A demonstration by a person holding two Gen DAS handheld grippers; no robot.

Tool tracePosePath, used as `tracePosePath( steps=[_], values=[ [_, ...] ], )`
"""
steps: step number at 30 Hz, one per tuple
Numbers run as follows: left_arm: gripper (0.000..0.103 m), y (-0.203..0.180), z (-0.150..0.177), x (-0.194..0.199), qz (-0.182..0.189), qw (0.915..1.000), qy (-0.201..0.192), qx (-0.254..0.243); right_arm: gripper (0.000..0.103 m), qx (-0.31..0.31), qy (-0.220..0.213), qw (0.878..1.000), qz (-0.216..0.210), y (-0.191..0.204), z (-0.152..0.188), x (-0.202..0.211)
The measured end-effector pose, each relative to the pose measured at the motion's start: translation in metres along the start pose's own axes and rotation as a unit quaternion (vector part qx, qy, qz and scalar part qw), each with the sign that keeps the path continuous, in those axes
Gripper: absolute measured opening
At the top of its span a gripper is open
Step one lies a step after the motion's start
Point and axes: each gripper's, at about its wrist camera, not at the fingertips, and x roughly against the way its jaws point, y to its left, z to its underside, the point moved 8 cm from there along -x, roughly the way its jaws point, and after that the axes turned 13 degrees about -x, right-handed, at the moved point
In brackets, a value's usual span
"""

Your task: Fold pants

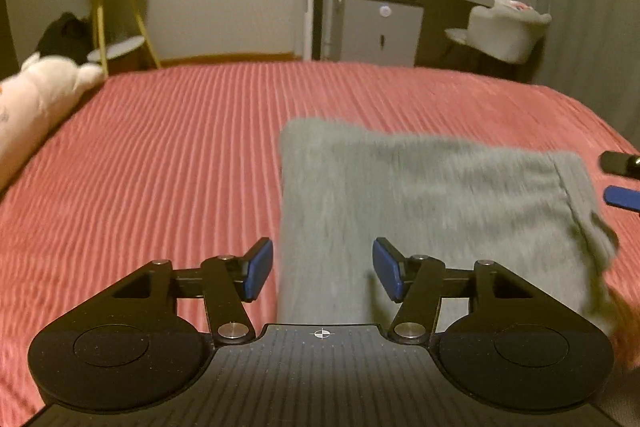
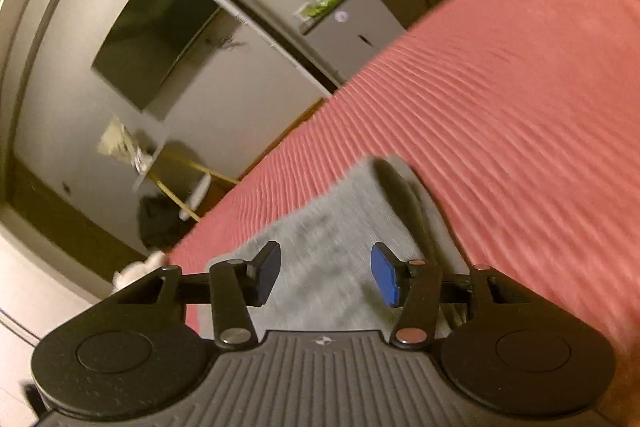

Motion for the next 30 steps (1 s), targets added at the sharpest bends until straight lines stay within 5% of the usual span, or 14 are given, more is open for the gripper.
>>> tracePosePath(
  steps=[4,8,10,12,16,18,21,26,30],
  values=[
    [0.067,0.001,-0.032,-0.029,-0.004,1.0000,-0.003,-0.005,0.051,0.136,0.000,0.990,0.047,0.025,0.013,-0.044],
    [0.072,0.018,-0.036,-0.081,-0.053,0.9973,0.051,0.008,0.048,0.220,-0.005,0.970,0.104,0.004,0.023,-0.075],
    [0.069,0.026,-0.034,-0.091,-0.045,0.9962,0.070,0.025,0.048,0.266,-0.016,0.957,0.114,0.004,0.027,-0.071],
    [0.068,0.027,-0.041,-0.085,-0.034,0.9968,0.047,0.055,0.048,0.267,-0.022,0.958,0.104,0.008,0.026,-0.058],
    [0.078,0.008,-0.052,-0.098,-0.030,0.9987,0.039,0.014,0.053,0.210,-0.056,0.973,0.072,0.020,0.006,-0.048],
    [0.085,0.003,-0.048,-0.113,-0.042,0.9975,0.057,-0.010,0.064,0.230,-0.049,0.968,0.084,0.017,0.006,-0.061],
    [0.095,0.010,-0.042,-0.122,-0.044,0.9970,0.063,0.003,0.079,0.291,-0.020,0.944,0.156,-0.005,0.019,-0.095],
    [0.095,0.019,-0.037,-0.111,-0.024,0.9979,0.059,0.010,0.086,0.158,0.006,0.981,0.112,-0.034,0.012,-0.090],
    [0.093,0.025,-0.026,-0.089,-0.015,0.9977,0.063,0.018,0.089,0.123,0.023,0.987,0.097,-0.039,0.022,-0.061]
  ],
)
